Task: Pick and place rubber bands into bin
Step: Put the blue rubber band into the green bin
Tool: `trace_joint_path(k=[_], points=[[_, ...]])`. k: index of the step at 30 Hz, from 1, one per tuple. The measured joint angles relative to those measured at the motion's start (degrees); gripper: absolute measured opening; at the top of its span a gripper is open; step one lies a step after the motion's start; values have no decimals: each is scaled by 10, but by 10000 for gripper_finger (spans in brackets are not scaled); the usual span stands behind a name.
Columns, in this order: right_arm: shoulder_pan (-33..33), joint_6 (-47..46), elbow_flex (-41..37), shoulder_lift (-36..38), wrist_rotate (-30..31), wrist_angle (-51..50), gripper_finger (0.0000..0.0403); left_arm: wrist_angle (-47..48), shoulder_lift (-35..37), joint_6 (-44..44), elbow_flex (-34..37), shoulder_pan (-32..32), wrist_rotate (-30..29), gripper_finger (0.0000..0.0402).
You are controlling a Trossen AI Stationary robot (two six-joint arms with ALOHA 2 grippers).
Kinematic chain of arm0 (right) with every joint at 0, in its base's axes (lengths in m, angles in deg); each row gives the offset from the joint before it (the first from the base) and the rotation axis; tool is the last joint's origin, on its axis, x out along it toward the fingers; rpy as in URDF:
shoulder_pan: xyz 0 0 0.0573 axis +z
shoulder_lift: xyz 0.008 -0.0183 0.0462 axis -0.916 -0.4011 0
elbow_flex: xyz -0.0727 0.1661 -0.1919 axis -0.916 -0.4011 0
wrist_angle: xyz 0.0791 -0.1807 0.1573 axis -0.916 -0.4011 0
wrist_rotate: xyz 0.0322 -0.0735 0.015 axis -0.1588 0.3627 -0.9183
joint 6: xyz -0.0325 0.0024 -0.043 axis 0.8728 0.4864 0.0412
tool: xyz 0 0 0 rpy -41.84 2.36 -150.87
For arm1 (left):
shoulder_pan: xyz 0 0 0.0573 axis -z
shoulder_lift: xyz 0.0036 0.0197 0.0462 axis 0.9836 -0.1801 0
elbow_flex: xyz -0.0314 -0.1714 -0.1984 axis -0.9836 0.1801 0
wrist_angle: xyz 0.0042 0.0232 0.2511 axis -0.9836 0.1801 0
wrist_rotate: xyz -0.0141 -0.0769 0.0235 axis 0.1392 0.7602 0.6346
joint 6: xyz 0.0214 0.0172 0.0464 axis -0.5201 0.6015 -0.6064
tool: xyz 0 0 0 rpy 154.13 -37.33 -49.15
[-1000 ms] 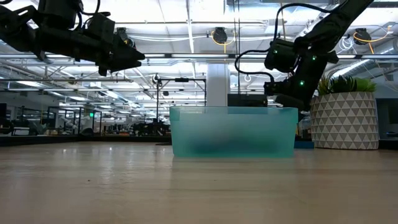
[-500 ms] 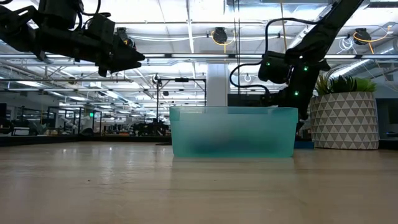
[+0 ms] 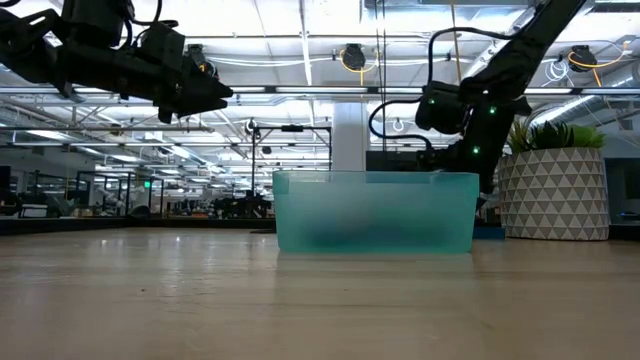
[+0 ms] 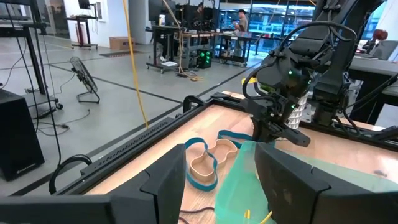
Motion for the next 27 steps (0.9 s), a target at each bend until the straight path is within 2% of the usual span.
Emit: trace_joint_path(k=[6, 14, 19, 27], points=[[2, 5, -3, 37, 28, 2, 3, 0, 0, 0, 0, 0, 0, 200], [4, 5, -2, 193, 40, 10, 2, 1, 0, 0, 0, 0, -2, 200], [5, 10, -2, 293, 94, 20, 1, 1, 0, 0, 0, 0, -2, 200], [5, 22, -1, 398, 106, 134, 1, 1, 0, 0, 0, 0, -2, 200]])
